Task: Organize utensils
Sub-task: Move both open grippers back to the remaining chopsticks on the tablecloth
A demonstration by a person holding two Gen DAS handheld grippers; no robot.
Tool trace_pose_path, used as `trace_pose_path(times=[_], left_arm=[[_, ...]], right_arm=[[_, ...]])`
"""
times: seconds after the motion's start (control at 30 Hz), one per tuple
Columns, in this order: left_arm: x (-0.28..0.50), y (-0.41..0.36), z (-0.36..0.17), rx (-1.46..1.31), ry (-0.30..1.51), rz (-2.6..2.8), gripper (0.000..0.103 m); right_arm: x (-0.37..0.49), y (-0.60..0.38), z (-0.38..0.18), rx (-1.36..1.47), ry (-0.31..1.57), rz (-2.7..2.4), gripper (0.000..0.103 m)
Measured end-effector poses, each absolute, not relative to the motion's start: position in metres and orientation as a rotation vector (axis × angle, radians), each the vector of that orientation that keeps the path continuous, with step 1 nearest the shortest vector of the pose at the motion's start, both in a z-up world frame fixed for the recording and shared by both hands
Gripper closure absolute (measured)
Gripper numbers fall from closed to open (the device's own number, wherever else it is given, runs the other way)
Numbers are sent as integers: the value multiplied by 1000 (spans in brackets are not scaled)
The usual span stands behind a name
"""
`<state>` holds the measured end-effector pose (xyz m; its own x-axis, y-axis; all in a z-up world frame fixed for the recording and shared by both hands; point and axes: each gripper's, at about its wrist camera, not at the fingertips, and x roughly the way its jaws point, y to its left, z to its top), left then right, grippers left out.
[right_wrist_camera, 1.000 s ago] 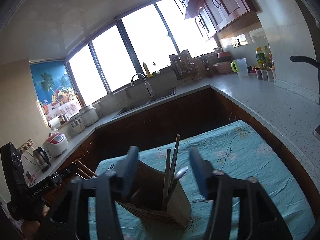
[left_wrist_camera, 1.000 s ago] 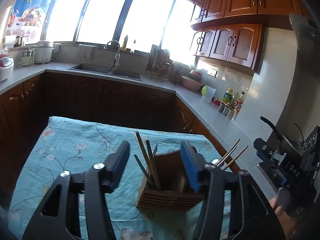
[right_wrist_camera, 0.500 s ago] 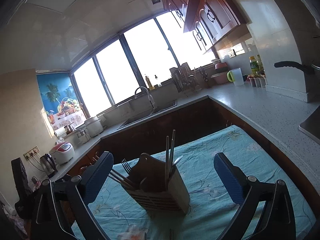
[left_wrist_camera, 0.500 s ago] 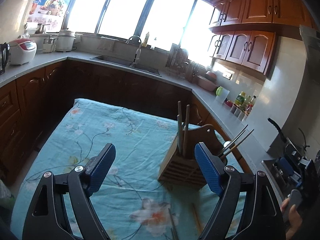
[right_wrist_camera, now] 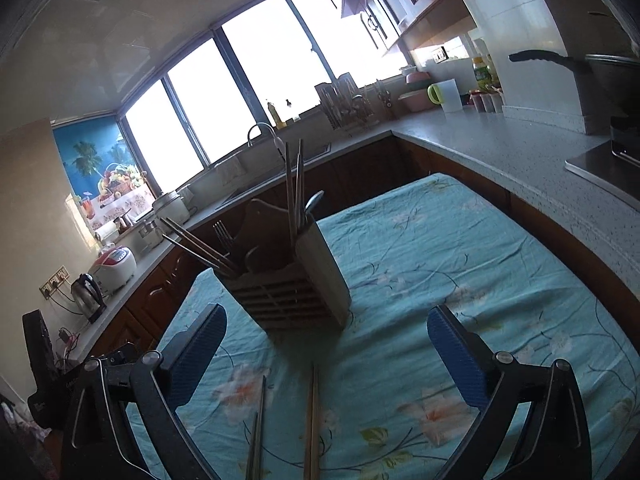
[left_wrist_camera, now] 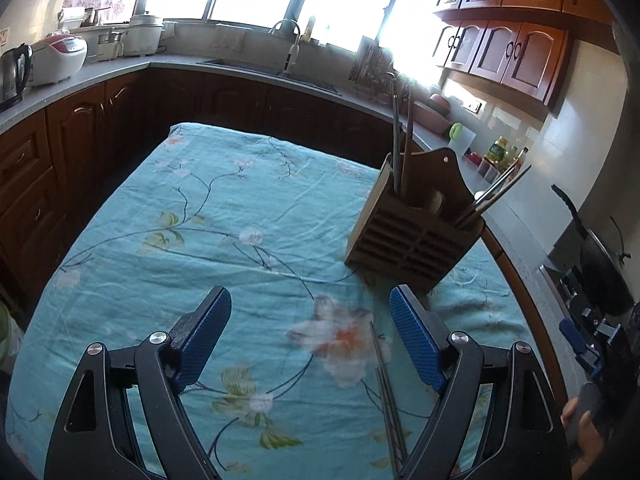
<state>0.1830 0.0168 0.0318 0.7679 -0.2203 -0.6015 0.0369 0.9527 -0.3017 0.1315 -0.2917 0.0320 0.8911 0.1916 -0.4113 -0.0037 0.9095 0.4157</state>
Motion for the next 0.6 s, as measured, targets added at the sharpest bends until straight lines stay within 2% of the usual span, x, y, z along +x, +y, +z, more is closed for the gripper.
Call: trace_pose_path(times=[0.43,0.6], left_arm=[[174,-3,4,-219,786,-165,20],[180,-4,-6,-222,833,-160,20]], right_arm=[[126,-275,0,385,576,117,2],[137,-259,-12,323,650,136,4]])
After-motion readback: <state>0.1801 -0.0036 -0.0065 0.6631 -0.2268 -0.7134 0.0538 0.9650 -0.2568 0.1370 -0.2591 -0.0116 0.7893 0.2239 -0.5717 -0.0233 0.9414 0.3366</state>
